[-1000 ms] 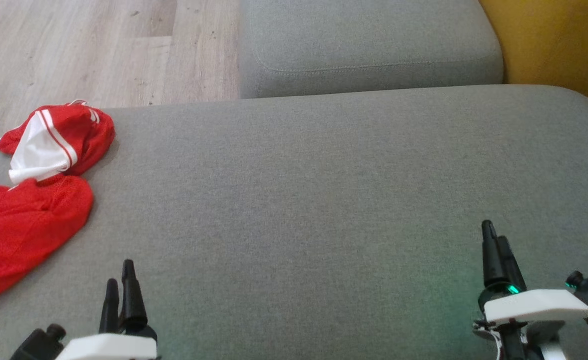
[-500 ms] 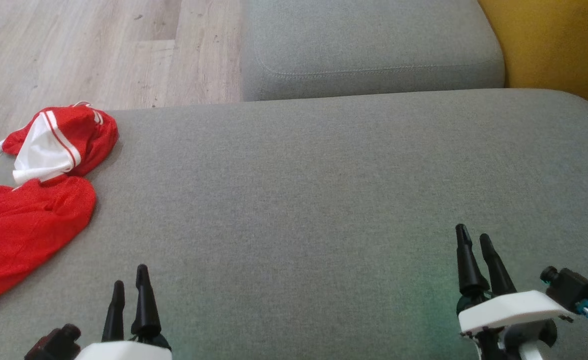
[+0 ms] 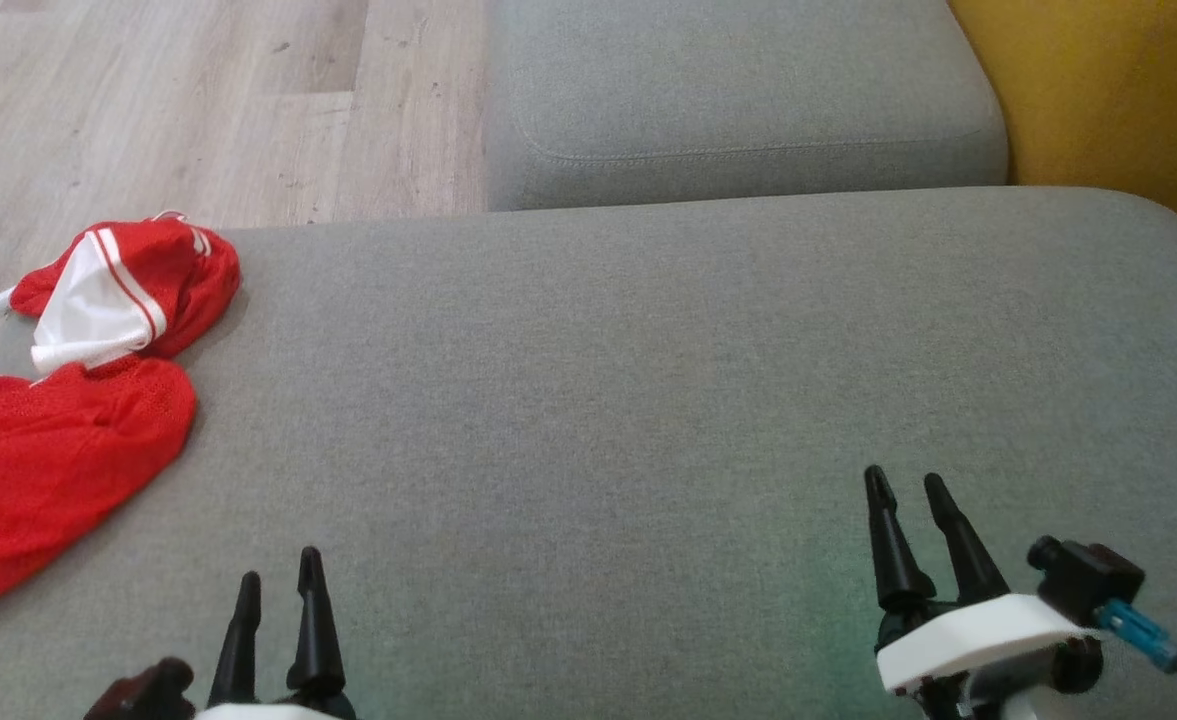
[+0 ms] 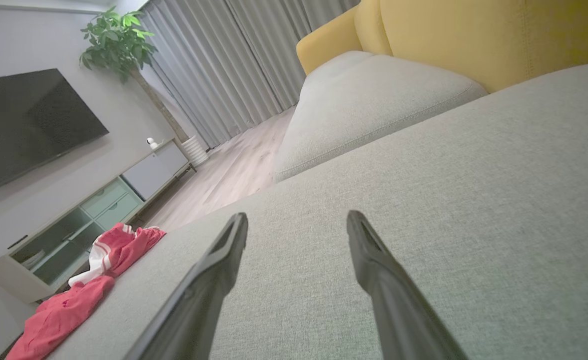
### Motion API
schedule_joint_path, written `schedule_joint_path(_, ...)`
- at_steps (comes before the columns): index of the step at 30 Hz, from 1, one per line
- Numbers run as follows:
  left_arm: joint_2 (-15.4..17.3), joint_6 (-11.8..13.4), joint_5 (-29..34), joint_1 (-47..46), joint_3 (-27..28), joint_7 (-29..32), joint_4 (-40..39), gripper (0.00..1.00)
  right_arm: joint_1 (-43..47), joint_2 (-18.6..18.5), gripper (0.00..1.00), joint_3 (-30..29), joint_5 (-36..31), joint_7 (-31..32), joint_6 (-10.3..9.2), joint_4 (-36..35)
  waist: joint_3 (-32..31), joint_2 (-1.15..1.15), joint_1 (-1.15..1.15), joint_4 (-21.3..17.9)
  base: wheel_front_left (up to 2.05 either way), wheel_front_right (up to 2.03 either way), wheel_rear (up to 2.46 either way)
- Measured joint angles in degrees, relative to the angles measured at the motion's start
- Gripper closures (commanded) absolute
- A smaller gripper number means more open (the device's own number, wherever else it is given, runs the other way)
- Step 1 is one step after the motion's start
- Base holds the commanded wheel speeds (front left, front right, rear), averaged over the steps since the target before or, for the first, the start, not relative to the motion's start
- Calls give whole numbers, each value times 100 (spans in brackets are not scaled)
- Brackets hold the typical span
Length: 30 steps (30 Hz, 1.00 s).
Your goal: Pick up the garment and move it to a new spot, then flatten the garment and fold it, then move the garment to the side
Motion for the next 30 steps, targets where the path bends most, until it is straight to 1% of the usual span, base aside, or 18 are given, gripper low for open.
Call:
schedule_joint_path(21, 92, 165, 1229, 309, -175, -219, -69, 0, 143, -2, 0, 281, -1503, -349, 0, -14, -53, 0, 0, 32, 0, 0, 0)
schedule_joint_path(30, 174, 175, 1653, 316, -178, -394, -36, 0, 144, -4, 0, 386, -2158, -493, 0, -34, -72, 0, 1, 24, 0, 0, 0)
